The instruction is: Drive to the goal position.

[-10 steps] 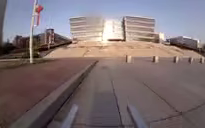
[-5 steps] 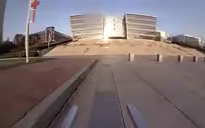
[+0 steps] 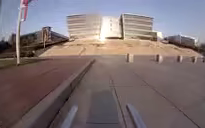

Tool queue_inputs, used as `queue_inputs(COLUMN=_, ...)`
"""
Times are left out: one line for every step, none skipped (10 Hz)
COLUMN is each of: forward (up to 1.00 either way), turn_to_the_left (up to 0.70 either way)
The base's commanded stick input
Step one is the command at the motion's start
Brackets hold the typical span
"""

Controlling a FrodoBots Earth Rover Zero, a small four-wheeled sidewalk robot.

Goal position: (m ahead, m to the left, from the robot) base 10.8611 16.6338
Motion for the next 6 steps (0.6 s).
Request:
queue_inputs(forward=0.70, turn_to_the_left=-0.14)
queue_inputs(forward=0.70, turn_to_the_left=0.00)
queue_inputs(forward=0.70, turn_to_the_left=0.00)
queue_inputs(forward=0.70, turn_to_the_left=0.00)
queue_inputs(forward=0.70, turn_to_the_left=0.00)
queue_inputs(forward=0.70, turn_to_the_left=0.00)
